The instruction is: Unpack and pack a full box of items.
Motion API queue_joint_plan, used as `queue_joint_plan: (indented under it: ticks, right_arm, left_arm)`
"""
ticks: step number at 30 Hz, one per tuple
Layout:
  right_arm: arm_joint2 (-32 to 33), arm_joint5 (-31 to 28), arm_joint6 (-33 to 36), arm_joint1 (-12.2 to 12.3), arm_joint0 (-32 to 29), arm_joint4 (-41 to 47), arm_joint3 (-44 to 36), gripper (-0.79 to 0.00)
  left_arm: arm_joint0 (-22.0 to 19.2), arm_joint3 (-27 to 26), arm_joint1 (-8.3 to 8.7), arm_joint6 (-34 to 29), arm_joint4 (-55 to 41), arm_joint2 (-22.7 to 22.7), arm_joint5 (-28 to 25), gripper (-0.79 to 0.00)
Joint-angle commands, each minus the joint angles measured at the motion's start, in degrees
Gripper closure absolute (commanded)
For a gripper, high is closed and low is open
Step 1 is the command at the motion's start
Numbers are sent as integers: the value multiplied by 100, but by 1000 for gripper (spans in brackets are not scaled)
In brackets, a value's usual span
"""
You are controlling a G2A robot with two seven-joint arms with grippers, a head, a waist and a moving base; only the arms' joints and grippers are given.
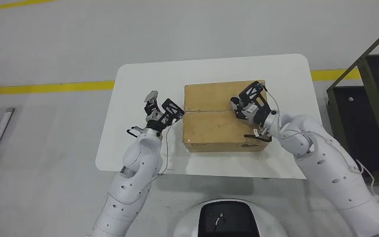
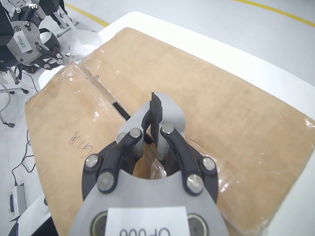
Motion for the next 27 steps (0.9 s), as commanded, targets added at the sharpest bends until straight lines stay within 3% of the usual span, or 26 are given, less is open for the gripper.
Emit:
queue_joint_plan:
  ticks: [1, 10, 16, 27]
  right_arm:
    - [-5, 1, 2, -4, 7, 4, 13, 0]
    - [-1, -5, 3, -15, 44, 2, 45, 0]
    - [25, 3, -5, -18, 46, -8, 51, 0]
    - [35, 18, 16, -35, 58, 104, 22, 0]
  left_arm:
    - [-58, 46, -22, 12, 9, 6, 45, -785]
    - [-367, 215, -152, 82, -42, 102, 263, -785]
    - [-297, 111, -202, 161, -551, -52, 267, -785]
    - [-578, 34, -324, 544, -1445, 9, -365, -785]
